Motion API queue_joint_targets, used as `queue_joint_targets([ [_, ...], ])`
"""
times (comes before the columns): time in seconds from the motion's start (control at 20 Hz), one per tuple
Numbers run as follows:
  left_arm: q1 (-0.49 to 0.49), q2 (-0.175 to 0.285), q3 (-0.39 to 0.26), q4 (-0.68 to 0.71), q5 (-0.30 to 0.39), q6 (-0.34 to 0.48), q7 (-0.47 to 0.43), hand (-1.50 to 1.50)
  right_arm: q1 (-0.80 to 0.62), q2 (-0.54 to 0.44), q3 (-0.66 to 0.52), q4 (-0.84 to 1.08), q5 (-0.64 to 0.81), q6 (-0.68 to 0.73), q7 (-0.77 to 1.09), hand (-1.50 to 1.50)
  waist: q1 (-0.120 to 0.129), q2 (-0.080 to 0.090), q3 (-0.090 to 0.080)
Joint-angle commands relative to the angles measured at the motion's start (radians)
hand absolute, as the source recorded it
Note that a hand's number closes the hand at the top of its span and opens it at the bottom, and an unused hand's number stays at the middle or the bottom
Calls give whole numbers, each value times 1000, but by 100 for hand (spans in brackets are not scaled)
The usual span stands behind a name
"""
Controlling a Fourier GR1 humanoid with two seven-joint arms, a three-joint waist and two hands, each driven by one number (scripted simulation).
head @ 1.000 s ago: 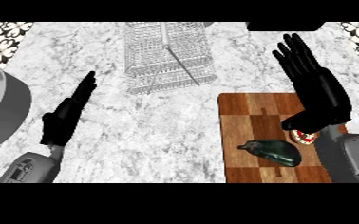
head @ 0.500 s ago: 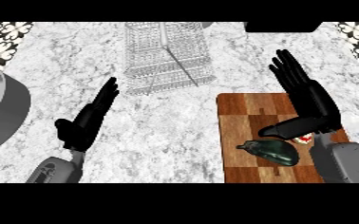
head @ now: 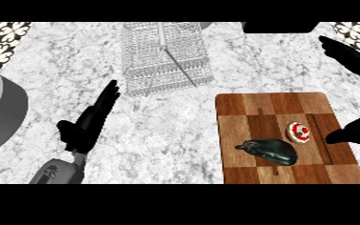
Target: Pick the cupcake from the cutting board and place it in the tiered basket
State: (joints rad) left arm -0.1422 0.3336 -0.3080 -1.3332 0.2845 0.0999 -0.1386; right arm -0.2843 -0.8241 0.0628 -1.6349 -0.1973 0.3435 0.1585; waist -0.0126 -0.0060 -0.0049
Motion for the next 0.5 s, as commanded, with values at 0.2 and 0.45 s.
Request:
queue_joint_targets([
  [0.2,40,-1,4,-35,13,-14,7,0,-15,-313,67,-185,85,279,179,-150,4,-2,2],
  [0.45,-31,3,50,-16,10,-44,58,0,39,-292,19,-318,4,332,326,-150,-1,2,4],
])
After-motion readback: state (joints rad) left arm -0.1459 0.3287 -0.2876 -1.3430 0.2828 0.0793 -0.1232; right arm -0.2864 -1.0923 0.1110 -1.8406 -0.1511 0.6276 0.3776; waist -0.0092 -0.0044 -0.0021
